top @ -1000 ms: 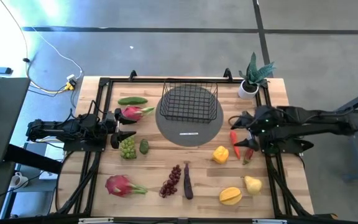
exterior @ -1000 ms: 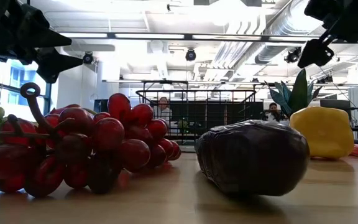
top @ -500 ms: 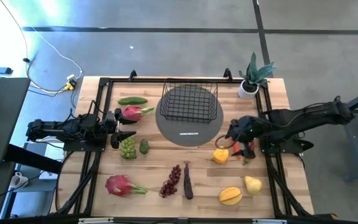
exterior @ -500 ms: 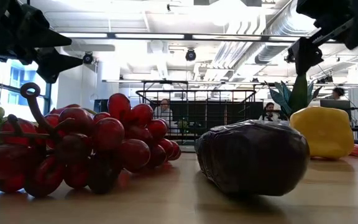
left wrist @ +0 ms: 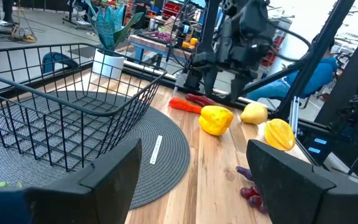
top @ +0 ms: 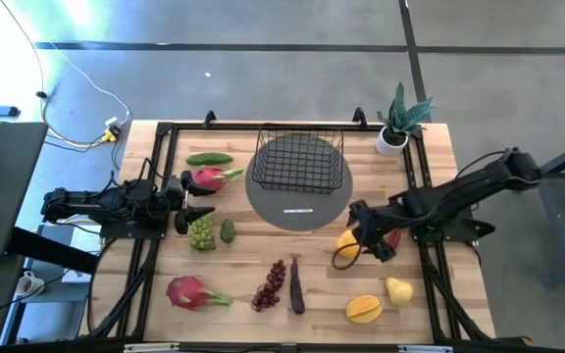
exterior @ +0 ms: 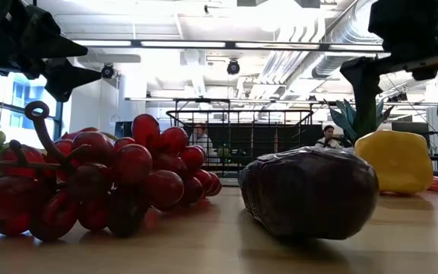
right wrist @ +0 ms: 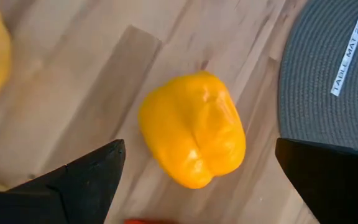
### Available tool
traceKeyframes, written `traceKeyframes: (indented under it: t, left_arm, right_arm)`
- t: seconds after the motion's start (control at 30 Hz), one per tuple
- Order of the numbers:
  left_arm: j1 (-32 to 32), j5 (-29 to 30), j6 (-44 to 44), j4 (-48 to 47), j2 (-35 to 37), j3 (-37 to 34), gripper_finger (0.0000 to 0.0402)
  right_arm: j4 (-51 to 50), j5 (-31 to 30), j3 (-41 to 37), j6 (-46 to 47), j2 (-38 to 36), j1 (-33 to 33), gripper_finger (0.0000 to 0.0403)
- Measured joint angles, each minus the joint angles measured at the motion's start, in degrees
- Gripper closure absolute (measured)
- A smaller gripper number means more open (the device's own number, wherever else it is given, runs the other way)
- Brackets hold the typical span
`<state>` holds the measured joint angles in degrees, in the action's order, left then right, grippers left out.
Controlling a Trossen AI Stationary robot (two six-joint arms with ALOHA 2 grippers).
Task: Build produce basket
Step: Put the bell pepper into the wire basket
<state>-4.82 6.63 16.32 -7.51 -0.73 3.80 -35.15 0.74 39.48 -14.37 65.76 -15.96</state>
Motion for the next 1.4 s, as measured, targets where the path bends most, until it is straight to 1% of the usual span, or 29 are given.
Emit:
traceKeyframes:
  t: [0.23, 0.6, 0.7, 0.77, 0.83, 0.97, 1.03, 1.2, 1.4]
  left_arm:
    - [-0.02, 0.0, 0.0, 0.0, 0.0, 0.0, 0.0119]
    - [-0.02, 0.0, 0.0, 0.02, 0.02, 0.0, 0.0119]
    - [-0.02, 0.0, 0.0, 0.01, 0.0, 0.0, 0.0119]
    - [-0.02, 0.0, 0.0, 0.02, 0.0, 0.0, 0.0119]
    - [0.0, 0.0, 0.0, 0.0, 0.0, 0.0, 0.0119]
    - [-0.02, 0.0, 0.0, 0.0, 0.0, 0.0, 0.0119]
    - [0.0, 0.0, 0.0, 0.01, 0.0, 0.0, 0.0119]
    - [-0.02, 0.0, 0.0, 0.0, 0.0, 0.0, 0.0119]
    - [-0.02, 0.0, 0.0, 0.0, 0.0, 0.0, 0.0119]
  right_arm:
    - [3.46, -1.95, 0.0, -4.06, 4.84, -1.02, 0.0004]
    - [6.21, -2.35, 0.0, -5.02, 13.14, -1.78, 0.0004]
    - [6.66, -2.39, 0.0, -3.07, 15.02, -1.78, 0.0006]
    - [6.65, -2.54, 0.0, -1.19, 15.88, -1.78, 0.0016]
    - [6.67, -3.31, 0.0, 0.26, 16.43, -1.78, 0.0035]
    - [6.73, -3.96, 0.04, 2.21, 16.43, -1.78, 0.0087]
    - [6.73, -3.97, 0.04, 3.57, 16.37, -1.78, 0.0102]
    - [6.76, -4.01, 0.04, 7.27, 16.37, -1.78, 0.0104]
    - [5.75, -3.85, 1.74, 14.9, 16.39, -1.78, 0.0105]
